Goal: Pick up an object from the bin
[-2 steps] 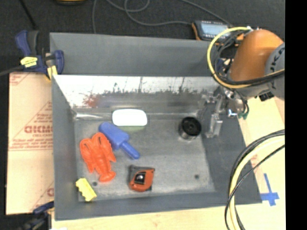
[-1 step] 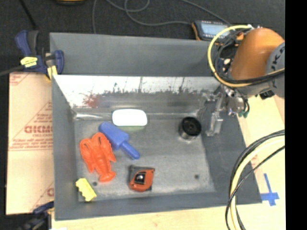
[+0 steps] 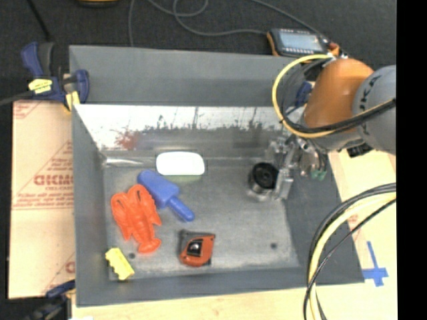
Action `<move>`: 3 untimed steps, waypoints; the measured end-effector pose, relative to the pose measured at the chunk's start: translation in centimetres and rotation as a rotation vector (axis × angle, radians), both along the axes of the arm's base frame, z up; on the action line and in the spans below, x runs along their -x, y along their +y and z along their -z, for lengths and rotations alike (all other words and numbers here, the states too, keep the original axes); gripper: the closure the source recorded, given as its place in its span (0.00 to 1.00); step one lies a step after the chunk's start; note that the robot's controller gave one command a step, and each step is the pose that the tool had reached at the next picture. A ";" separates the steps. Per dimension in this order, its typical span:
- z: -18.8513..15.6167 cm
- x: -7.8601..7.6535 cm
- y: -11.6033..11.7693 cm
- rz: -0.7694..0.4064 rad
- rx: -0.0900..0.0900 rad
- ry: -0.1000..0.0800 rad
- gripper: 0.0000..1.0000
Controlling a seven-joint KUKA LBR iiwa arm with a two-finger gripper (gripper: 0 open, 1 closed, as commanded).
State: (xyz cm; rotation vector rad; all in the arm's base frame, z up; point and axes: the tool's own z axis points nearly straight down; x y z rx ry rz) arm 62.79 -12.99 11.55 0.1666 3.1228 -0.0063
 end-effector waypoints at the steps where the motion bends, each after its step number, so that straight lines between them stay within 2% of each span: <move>1: 4.1 -1.6 2.5 0.145 -0.005 0.000 1.00; 2: 4.1 -1.6 2.5 0.144 -0.005 0.000 1.00; 3: -0.2 -0.7 3.5 0.153 -0.006 0.017 1.00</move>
Offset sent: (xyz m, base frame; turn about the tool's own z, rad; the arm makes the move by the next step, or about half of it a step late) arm 0.0000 0.0000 0.0000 0.0000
